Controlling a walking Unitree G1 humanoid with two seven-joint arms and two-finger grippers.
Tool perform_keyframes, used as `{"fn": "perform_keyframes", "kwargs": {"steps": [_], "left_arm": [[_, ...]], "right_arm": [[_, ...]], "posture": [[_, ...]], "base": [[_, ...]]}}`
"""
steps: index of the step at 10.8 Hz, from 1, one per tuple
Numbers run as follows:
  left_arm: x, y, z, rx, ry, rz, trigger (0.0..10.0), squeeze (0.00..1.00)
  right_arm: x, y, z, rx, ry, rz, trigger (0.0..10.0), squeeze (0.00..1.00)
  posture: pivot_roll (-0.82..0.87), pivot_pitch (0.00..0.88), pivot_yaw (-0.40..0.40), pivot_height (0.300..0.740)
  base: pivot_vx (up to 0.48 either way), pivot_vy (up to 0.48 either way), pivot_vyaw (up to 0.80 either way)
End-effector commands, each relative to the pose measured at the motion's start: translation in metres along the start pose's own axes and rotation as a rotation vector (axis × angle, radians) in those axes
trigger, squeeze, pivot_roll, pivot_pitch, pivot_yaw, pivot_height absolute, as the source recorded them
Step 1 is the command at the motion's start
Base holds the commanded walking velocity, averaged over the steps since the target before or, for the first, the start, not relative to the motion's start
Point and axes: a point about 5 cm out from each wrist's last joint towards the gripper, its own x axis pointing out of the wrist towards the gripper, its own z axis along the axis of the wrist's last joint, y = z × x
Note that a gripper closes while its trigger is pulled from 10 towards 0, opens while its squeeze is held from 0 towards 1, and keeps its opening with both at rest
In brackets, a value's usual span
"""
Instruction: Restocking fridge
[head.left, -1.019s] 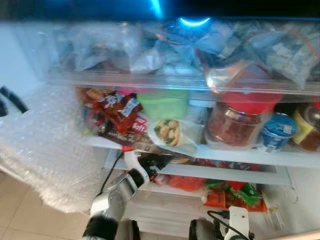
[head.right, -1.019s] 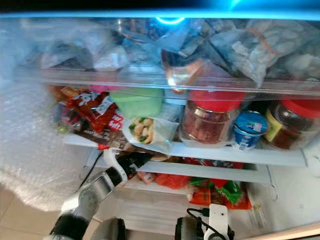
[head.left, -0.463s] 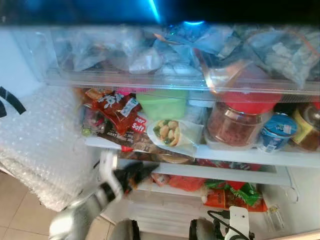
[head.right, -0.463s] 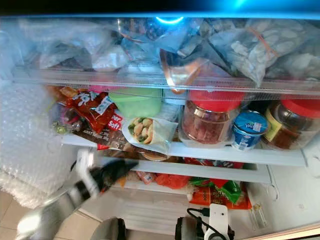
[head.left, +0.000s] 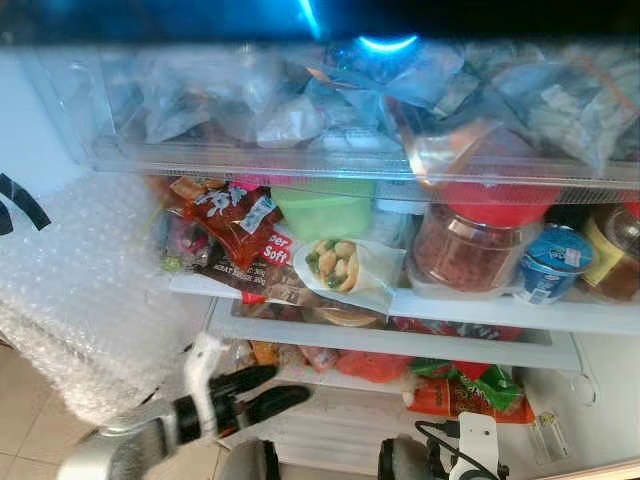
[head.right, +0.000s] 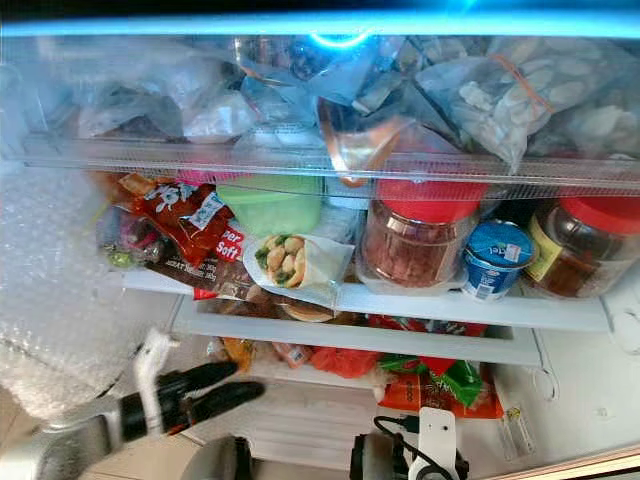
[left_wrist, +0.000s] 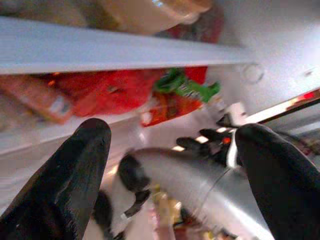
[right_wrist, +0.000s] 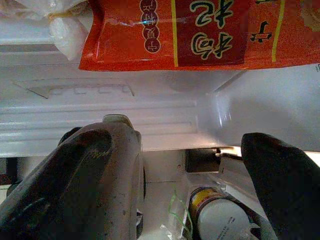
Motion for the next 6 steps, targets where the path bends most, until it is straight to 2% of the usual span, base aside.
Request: {"fn": "perform_keyframes", "kwargs": {"steps": [1,2,3,4,5,6], "left_arm": [[-0.007,0.009,-0.001,0.046,0.074,0.069,10.0,0.0],[-0.011,0.016,-0.01,0.075,0.146,0.103,10.0,0.0],[-0.009,0.029,-0.016,0.086,0.166,0.204,10.0,0.0],[-0.004,0.038,-0.022,0.079,0.157,0.267,10.0,0.0],[0.001,0.055,-0.028,0.088,0.137,0.411,10.0,0.0],[0.004,0.062,-0.031,0.093,0.134,0.471,10.0,0.0]], "right_arm": [[-0.009,0.002,-0.034,-0.002,0.13,0.007,10.0,0.0],[-0.008,0.003,-0.033,-0.005,0.131,0.01,10.0,0.0],[-0.008,0.003,-0.032,-0.004,0.13,0.009,10.0,0.0],[-0.008,0.003,-0.032,-0.006,0.129,0.01,10.0,0.0],[-0.008,0.003,-0.032,-0.009,0.128,0.011,10.0,0.0],[-0.008,0.003,-0.032,-0.009,0.127,0.011,10.0,0.0]], "posture": [[-0.01,0.112,0.05,0.643],[-0.01,0.111,0.05,0.643],[0.0,0.113,0.05,0.643],[0.0,0.112,0.047,0.643],[-0.01,0.114,0.046,0.643],[-0.01,0.114,0.046,0.643]], "base": [[0.0,0.0,0.0],[0.0,0.0,0.0],[0.0,0.0,0.0],[0.0,0.0,0.0],[0.0,0.0,0.0],[0.0,0.0,0.0]]}}
